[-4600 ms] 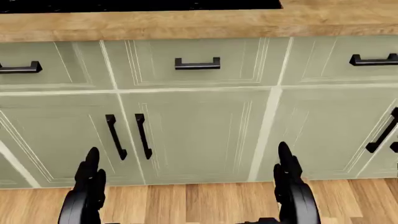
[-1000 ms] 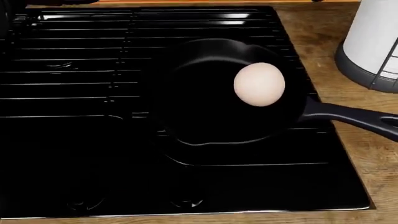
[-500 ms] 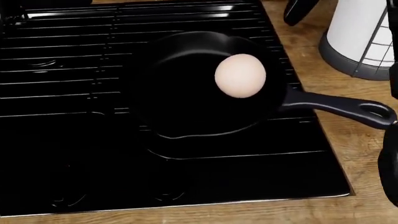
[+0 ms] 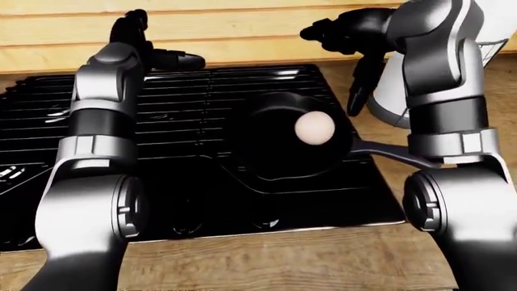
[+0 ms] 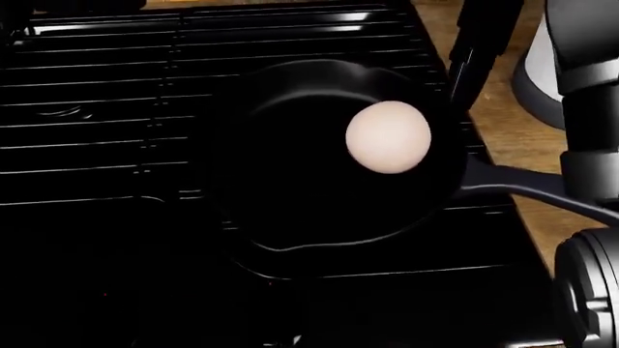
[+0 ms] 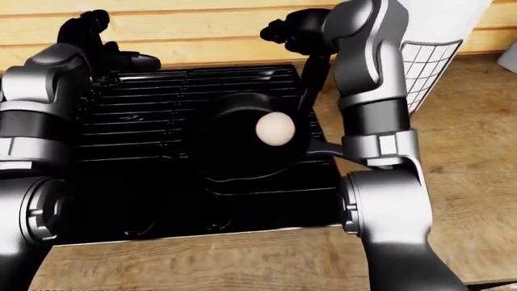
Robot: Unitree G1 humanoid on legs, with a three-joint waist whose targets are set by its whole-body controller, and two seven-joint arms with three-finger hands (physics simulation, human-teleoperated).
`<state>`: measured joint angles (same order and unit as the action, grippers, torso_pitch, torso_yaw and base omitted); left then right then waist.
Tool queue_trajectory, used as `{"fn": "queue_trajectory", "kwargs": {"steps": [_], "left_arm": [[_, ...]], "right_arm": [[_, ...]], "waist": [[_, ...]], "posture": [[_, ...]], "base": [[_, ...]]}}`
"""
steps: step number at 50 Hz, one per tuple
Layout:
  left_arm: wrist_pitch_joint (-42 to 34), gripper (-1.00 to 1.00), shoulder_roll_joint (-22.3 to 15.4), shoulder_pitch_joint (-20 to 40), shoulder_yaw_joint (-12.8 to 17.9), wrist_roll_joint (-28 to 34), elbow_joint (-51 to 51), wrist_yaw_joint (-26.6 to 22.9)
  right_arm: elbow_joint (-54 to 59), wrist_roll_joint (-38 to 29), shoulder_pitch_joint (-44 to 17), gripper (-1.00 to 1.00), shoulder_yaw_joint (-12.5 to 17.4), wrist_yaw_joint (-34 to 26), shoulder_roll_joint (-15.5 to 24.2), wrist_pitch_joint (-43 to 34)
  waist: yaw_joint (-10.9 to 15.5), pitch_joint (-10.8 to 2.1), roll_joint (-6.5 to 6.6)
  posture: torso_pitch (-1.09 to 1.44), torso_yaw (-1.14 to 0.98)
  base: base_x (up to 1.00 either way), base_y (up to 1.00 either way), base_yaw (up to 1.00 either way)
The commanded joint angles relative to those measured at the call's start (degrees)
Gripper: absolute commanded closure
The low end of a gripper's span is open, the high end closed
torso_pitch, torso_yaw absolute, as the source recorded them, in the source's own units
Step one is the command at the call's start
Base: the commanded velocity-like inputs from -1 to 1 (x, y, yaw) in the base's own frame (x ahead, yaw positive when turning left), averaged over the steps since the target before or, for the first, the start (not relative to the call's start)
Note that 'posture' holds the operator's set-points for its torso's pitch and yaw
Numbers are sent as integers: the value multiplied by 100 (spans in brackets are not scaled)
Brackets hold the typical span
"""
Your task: Pick the egg from the pan and place it in the bowl.
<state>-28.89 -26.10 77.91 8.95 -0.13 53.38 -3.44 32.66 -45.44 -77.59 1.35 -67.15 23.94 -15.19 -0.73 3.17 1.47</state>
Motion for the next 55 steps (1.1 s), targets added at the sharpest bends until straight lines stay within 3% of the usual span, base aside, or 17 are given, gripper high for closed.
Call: {"fn": "queue_trajectory", "kwargs": {"steps": [1,9,25,55], "left_arm": [[177,-100,-87,257,29,4,-242,16],[195,-100,-82,311,26,7,-184,17],[243,-100,-97,252,35,-3,-165,5],[214,-100,-99,253,43,-32,-203,12]], "right_arm": [[-305,-107,-223,-100,98,-272,87,-186],[-825,-328,-58,-100,60,-767,-163,-615],[-665,-470,143,-100,-32,-512,-541,-599],[-1619,-1041,951,-100,-199,-1264,-963,-1216]], "waist": [[-9,-235,8],[-35,-185,-24],[-14,-226,-2],[-46,-253,50]], "posture": [[0,0],[0,0],[0,0],[0,0]], "base": [[0,0,0],[0,0,0],[0,0,0],[0,0,0]]}}
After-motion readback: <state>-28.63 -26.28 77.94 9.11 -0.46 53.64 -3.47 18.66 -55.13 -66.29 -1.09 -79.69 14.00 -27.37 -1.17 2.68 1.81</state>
